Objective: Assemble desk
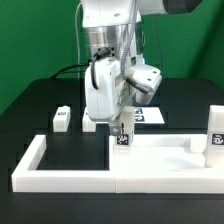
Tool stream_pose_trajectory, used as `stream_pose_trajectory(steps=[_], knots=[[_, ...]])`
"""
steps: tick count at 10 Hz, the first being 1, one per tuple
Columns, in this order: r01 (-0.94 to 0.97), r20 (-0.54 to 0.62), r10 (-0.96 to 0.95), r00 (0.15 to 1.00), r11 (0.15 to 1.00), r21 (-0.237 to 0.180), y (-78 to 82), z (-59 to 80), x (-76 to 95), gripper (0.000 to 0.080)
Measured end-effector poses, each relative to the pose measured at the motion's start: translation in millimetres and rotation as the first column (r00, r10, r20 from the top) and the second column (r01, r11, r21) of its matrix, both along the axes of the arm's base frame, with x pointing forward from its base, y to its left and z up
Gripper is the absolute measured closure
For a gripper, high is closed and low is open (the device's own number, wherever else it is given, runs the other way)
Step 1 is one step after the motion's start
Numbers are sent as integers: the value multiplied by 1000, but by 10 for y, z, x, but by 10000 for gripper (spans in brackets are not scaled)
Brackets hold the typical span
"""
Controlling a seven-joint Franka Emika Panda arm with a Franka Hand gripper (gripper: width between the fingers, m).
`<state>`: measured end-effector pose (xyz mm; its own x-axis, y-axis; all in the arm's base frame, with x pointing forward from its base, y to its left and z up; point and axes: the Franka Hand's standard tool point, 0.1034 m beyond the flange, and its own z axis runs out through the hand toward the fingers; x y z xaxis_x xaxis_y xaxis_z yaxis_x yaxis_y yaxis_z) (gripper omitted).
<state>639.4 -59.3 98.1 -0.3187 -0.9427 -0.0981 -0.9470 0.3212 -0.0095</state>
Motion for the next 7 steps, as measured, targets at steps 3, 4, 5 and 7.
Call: stream_pose_trajectory(steps=[3,4,5,7], knots=[[-11,16,11,1000,1000,3,45,108,36,163],[-34,26,33,999,999,22,158,305,4,152],[-46,32,44,998,998,40,237,459,-13,152],[-40,20,40,999,999,26,184,306,-31,150]])
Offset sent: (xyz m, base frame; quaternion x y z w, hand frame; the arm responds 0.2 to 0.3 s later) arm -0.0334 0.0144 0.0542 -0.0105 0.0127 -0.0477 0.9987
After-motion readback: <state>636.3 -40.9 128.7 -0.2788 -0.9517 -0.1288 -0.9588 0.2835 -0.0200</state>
